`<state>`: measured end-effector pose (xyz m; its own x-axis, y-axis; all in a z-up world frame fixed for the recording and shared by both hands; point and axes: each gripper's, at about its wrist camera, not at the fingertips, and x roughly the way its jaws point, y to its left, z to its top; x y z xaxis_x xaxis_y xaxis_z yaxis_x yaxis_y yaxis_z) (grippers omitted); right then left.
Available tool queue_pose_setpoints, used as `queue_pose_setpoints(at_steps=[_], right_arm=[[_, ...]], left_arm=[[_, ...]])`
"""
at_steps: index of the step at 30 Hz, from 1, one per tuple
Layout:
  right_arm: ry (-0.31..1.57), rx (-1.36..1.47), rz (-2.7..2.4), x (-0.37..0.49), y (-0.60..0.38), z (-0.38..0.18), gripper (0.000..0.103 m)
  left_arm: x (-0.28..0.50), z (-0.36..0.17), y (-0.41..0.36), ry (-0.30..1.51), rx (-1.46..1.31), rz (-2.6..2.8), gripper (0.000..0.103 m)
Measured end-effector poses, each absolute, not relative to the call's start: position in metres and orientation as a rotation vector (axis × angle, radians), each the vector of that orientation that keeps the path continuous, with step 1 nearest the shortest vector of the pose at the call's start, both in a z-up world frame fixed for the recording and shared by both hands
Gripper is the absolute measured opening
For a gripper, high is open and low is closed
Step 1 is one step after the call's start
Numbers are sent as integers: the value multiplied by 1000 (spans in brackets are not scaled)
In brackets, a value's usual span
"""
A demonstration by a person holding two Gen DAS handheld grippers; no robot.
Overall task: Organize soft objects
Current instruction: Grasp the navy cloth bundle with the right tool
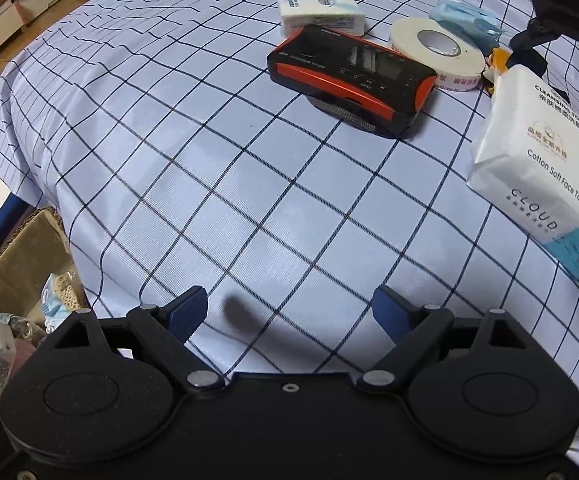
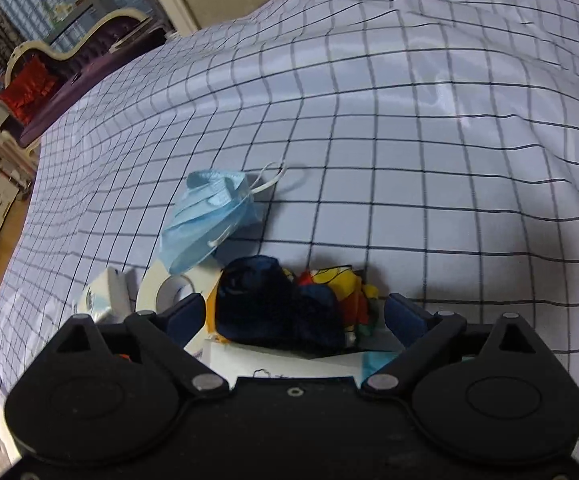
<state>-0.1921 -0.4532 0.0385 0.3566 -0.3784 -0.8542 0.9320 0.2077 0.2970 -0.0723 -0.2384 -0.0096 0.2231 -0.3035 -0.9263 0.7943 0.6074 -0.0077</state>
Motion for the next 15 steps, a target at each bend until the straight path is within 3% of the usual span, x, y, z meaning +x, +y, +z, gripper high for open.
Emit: queue_pose_setpoints(at_steps=[3, 7, 15], right_arm=[[749, 931, -1038, -184, -454, 31, 99], [776, 916, -1046, -182, -460, 21, 78], [718, 1009, -1000, -203, -471, 19, 66]], left_arm=[[-67, -9, -243, 1097, 535, -800, 86], [-58, -6, -250, 1101, 514, -796, 86], [-42, 4, -272, 1084, 500, -781, 86]])
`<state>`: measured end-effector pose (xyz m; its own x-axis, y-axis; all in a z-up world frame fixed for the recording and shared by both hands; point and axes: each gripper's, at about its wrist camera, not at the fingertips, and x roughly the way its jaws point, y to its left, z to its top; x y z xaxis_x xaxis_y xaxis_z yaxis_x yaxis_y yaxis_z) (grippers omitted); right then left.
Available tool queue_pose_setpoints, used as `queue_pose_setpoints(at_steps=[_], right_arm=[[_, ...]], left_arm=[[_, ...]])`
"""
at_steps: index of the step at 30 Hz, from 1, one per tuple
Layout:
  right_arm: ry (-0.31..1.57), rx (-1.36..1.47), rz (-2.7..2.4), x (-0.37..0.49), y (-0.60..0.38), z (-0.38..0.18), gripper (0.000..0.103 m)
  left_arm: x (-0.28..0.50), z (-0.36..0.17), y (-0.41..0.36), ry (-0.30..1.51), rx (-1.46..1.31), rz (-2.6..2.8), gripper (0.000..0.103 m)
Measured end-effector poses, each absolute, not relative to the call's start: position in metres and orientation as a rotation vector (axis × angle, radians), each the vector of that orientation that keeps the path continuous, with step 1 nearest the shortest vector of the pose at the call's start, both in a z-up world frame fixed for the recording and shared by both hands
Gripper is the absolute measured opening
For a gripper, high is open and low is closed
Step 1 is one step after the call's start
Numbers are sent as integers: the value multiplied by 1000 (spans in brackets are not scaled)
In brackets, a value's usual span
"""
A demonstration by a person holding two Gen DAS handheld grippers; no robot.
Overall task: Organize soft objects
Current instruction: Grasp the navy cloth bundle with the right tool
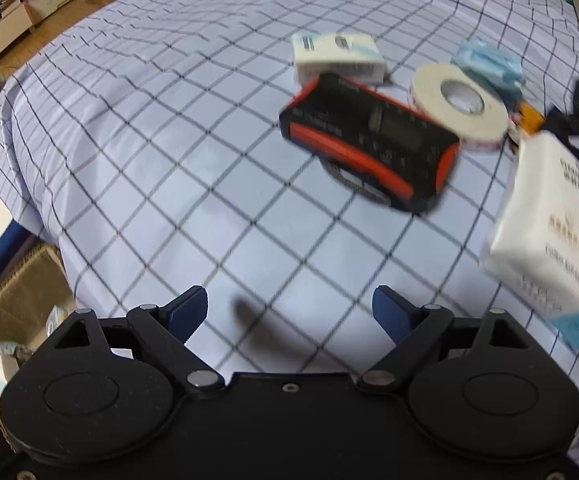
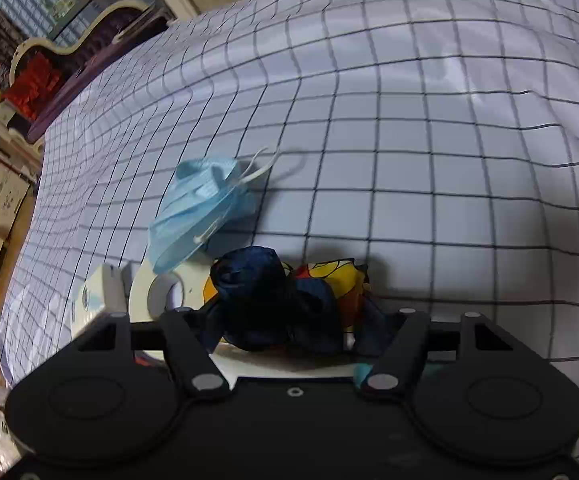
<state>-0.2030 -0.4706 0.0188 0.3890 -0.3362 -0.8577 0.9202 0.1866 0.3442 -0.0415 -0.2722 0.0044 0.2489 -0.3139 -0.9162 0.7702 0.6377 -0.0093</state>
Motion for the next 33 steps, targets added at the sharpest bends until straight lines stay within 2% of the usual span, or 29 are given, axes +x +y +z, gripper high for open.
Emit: queue_pose_setpoints(at_steps=[7, 11, 20, 27, 33], right_arm=[[683, 988, -1137, -227, -477, 23, 66], [676, 941, -1240, -239, -478, 25, 66], [674, 923, -1260, -243, -480, 21, 69], [685, 901, -1260, -239, -478, 19, 71], [682, 905, -1254, -239, -479, 16, 72]], left_arm=[[-23, 18, -300, 1046, 497, -773, 86], [-9, 28, -324, 1017, 482, -786, 92], [10, 38, -383, 920, 514, -803, 96], [36, 24, -420, 1012, 470, -804, 96], [39, 8, -436, 1004, 530, -774, 96]])
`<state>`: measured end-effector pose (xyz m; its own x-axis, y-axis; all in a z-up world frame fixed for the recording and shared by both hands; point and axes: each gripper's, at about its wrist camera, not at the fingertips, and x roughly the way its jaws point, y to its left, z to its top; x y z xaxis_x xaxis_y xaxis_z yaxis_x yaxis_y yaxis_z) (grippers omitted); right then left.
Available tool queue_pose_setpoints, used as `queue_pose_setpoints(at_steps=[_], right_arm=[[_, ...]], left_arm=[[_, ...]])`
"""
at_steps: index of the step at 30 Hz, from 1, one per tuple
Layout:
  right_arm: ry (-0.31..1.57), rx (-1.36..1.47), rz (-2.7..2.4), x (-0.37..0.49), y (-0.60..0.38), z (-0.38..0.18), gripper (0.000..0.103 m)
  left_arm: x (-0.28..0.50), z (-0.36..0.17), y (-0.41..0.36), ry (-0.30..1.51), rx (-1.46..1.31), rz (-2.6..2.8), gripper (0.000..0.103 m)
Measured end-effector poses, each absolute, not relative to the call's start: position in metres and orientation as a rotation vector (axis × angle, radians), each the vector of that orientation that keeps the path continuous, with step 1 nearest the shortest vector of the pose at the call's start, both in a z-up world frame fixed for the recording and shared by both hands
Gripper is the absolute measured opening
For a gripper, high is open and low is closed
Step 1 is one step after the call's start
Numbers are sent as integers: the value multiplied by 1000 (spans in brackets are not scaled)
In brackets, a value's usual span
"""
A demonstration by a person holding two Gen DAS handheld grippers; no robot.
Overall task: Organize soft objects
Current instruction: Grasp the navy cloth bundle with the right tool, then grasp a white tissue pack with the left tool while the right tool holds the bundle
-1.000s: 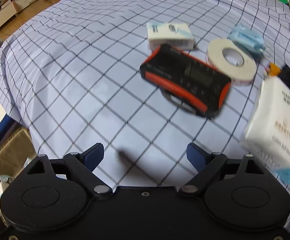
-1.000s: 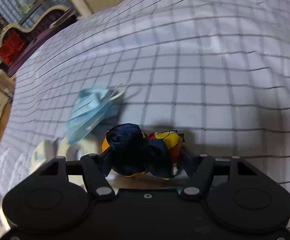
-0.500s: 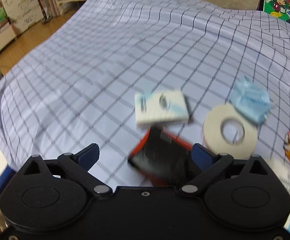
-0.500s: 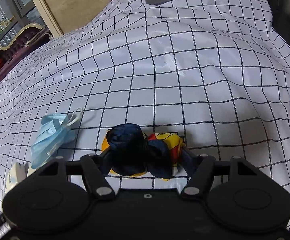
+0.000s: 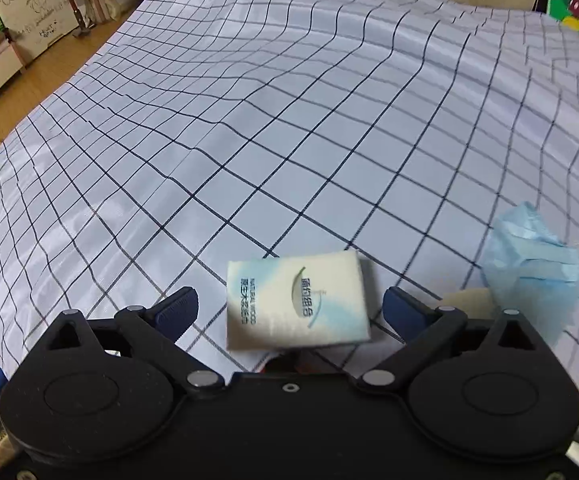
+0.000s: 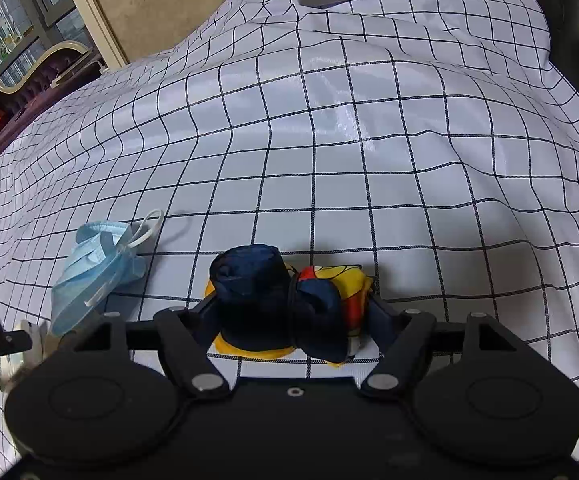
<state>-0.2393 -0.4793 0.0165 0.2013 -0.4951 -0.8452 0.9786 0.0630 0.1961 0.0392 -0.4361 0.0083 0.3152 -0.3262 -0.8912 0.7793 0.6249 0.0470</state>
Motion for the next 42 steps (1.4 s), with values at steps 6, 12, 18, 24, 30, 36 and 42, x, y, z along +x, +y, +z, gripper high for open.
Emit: queue_pose_setpoints(at_steps=[6, 12, 18, 24, 30, 36, 42], right_arm=[[689, 882, -1259, -236, -479, 15, 73], [691, 866, -1262, -235, -479, 14, 73], [691, 853, -1262, -235, -479, 15, 73], [672, 861, -1262, -238, -478, 15, 72], [667, 819, -1338, -247, -469, 21, 69], [673, 808, -1409, -276, -453, 23, 66], [646, 858, -1465, -331, -418, 23, 66]], left_arm=[[55, -11, -441, 1077, 530, -748, 97], [74, -5, -423, 1131, 428, -748, 69], [94, -5, -383, 1154, 403, -685, 69], [94, -9, -328, 1181, 394, -658, 69], [65, -12, -279, 1221, 383, -714, 69], [28, -13, -253, 1205, 416, -791, 69], [5, -13, -232, 1206, 426, -850, 69]])
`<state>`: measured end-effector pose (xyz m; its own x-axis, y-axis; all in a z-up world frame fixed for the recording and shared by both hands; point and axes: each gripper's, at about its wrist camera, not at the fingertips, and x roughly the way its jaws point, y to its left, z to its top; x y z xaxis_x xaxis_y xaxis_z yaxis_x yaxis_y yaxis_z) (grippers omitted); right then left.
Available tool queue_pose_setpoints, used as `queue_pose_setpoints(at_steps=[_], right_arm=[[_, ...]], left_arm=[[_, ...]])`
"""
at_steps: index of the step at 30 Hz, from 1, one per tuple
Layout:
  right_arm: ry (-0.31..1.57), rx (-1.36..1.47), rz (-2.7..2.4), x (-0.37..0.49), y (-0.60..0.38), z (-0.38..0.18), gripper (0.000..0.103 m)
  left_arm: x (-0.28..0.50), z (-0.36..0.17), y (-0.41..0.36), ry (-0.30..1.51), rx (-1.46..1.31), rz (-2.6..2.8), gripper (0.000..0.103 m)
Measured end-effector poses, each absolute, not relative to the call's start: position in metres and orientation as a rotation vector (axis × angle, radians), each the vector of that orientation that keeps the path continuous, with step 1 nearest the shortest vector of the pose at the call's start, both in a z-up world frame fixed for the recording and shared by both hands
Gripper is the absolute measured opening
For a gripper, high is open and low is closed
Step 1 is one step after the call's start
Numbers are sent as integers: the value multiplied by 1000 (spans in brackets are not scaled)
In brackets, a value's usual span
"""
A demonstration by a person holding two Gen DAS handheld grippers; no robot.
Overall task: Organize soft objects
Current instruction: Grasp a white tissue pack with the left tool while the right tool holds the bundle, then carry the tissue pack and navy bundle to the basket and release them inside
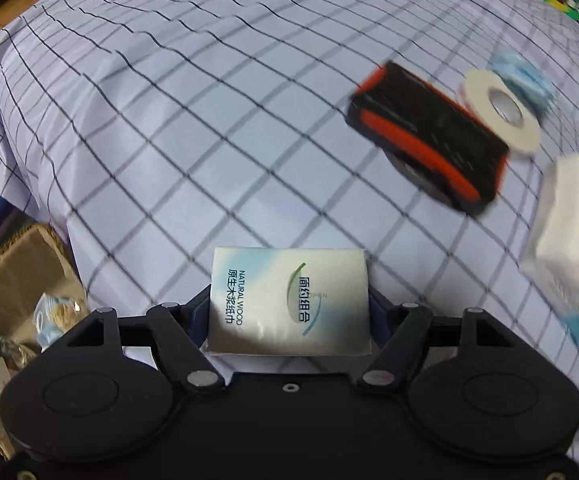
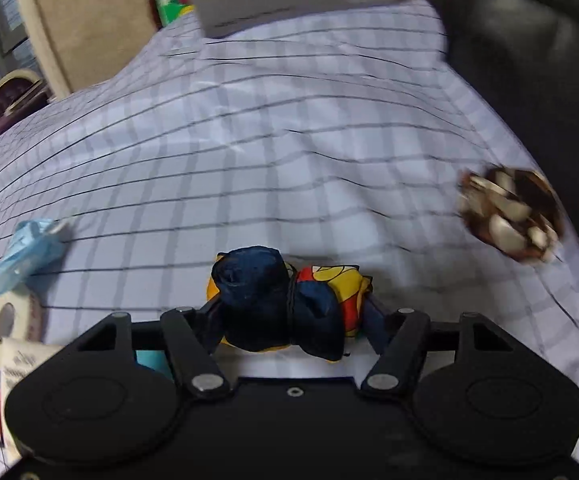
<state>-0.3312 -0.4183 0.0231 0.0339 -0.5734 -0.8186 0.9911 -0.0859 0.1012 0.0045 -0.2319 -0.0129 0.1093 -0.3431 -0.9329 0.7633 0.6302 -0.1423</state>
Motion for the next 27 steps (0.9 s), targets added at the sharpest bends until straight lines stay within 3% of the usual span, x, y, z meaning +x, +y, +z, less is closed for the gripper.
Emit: queue_pose_setpoints(at_steps=[8, 13, 20, 23, 25, 27], right_arm=[[699, 952, -1396, -372, -373, 34, 64], [731, 968, -1278, -362, -336, 43, 55], [808, 842, -1262, -322, -309, 44, 52], [823, 851, -1276, -322, -315, 36, 61], [825, 857, -1289, -322, -319, 32, 76], [834, 849, -1297, -321, -321, 29, 80]], left_arm=[[-13, -10, -193, 1206, 371, -846, 69], [-4, -3, -149, 1207, 304, -774, 69], [20, -7, -95, 1221, 207, -658, 69], [23, -10, -85, 1212, 200, -636, 69], [24, -12, -83, 1212, 198, -629, 69], [23, -14, -80, 1219, 194, -636, 69]])
